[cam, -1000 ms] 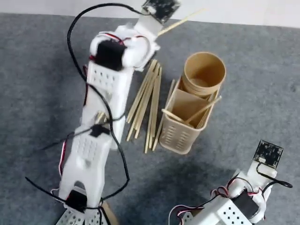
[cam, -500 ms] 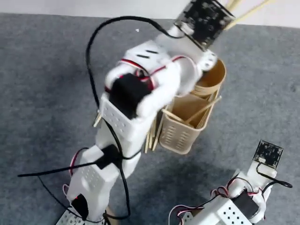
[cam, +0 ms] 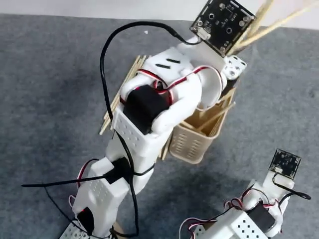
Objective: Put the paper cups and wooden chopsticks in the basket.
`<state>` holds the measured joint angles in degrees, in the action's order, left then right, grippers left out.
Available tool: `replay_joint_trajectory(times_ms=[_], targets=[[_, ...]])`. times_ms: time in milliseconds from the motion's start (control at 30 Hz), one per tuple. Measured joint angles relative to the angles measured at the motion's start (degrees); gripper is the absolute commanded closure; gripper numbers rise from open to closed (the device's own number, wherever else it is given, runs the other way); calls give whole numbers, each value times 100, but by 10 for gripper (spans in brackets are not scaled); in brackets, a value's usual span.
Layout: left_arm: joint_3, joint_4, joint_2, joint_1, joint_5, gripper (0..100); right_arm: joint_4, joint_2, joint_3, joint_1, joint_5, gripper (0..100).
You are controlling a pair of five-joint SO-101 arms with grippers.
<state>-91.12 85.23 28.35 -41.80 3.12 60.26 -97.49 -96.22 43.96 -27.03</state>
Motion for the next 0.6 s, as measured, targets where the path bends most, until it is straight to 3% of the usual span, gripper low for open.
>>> replay_joint_trajectory(times_ms=[600], targets=[[0,-35,0,211,0,891,0,0,0,-18,0,988]])
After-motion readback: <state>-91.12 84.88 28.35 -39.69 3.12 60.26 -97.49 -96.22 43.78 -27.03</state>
